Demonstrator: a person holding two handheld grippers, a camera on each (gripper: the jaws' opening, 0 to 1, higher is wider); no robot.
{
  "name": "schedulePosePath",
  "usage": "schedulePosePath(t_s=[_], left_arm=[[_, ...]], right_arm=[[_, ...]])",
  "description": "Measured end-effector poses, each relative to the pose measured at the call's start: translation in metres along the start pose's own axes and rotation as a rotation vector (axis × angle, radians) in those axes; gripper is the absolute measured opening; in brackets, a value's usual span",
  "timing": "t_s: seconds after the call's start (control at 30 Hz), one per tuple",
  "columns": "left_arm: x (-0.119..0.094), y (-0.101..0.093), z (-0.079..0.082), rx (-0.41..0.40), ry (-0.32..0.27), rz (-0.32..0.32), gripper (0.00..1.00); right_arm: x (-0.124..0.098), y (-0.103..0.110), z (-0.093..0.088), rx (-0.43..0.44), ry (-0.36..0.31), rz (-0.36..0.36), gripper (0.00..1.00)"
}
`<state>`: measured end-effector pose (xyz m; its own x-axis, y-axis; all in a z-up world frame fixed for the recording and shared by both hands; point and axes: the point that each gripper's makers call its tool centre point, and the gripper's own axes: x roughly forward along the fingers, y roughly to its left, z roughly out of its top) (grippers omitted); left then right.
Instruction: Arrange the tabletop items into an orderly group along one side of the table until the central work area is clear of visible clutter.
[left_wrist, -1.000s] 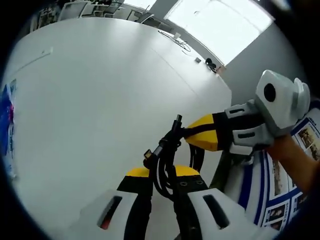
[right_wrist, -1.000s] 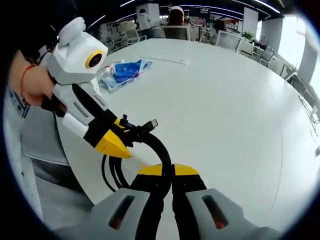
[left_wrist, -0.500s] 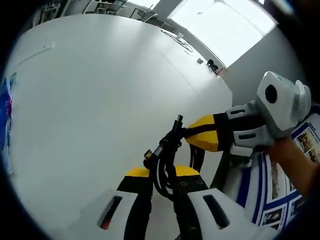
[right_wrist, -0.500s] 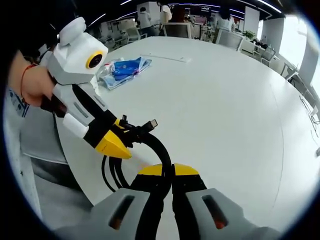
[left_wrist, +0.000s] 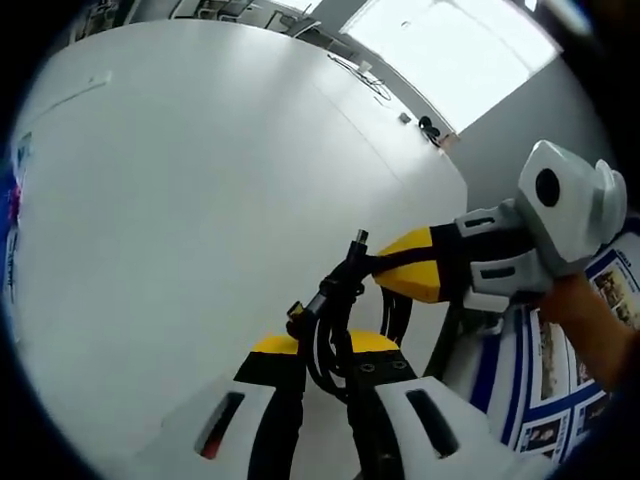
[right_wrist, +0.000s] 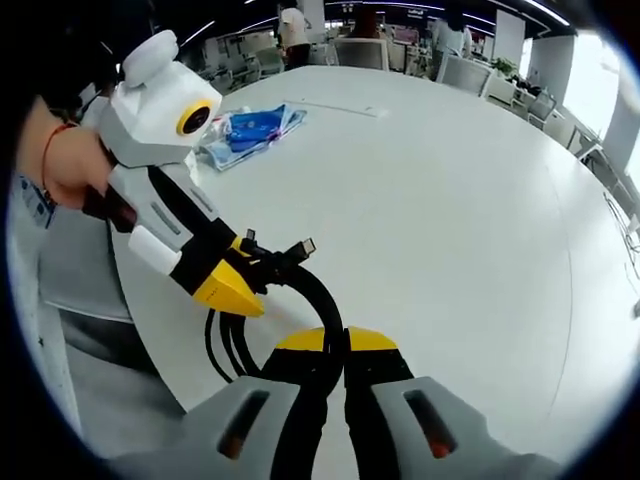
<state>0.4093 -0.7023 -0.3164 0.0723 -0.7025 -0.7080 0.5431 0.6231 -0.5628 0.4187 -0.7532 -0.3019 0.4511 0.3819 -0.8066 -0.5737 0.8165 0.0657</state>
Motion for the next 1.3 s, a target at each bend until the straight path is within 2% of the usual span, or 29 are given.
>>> schedulePosePath(t_s=[0.43, 1.3], left_arm=[[0.005, 0.003, -0.008, -0.009, 0.024, -0.004, 0.12], [0.015, 0.008, -0.013, -0.032, 0.047, -0.003, 0.12]], right_arm=[[0.005, 0.003, -0.008, 0.0, 0.029, 0.015, 0.01], [0.012, 0.002, -0.017, 0.017, 0.049, 0.017, 0.02]])
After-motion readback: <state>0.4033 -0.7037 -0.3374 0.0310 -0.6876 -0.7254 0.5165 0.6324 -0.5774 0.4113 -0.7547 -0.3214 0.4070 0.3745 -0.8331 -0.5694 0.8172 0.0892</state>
